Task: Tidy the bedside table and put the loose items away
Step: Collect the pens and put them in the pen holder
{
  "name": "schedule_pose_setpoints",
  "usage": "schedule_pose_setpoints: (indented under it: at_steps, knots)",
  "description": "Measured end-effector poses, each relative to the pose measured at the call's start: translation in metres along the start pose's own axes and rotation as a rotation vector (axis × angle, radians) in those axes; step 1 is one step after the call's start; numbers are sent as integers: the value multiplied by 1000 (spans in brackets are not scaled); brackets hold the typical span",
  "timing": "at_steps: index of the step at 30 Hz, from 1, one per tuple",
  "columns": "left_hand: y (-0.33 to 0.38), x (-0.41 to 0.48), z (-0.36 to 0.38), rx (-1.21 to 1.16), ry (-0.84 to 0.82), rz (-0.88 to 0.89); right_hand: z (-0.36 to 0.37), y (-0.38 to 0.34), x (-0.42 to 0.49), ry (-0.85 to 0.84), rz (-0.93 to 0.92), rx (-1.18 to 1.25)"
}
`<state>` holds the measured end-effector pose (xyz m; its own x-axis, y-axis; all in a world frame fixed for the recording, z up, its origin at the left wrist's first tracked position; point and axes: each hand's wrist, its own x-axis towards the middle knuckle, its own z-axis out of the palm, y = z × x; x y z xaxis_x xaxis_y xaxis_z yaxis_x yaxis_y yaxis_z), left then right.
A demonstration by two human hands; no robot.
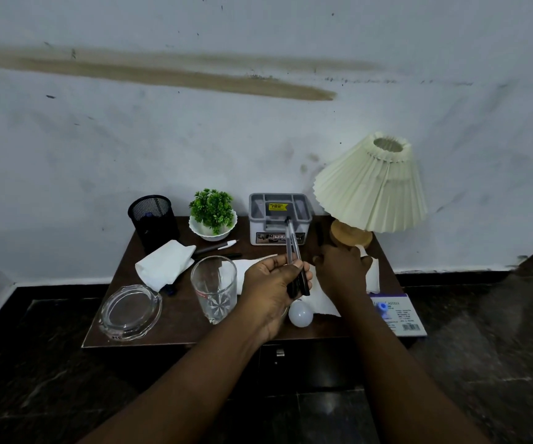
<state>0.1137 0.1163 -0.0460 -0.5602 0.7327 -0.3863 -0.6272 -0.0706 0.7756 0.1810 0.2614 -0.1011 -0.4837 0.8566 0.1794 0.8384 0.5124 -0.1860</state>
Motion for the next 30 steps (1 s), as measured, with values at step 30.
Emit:
schedule_pose_setpoints:
  at_steps: [30]
  knots:
    - [72, -42, -13, -238, -3, 130, -99, -105, -88, 16, 76, 1445]
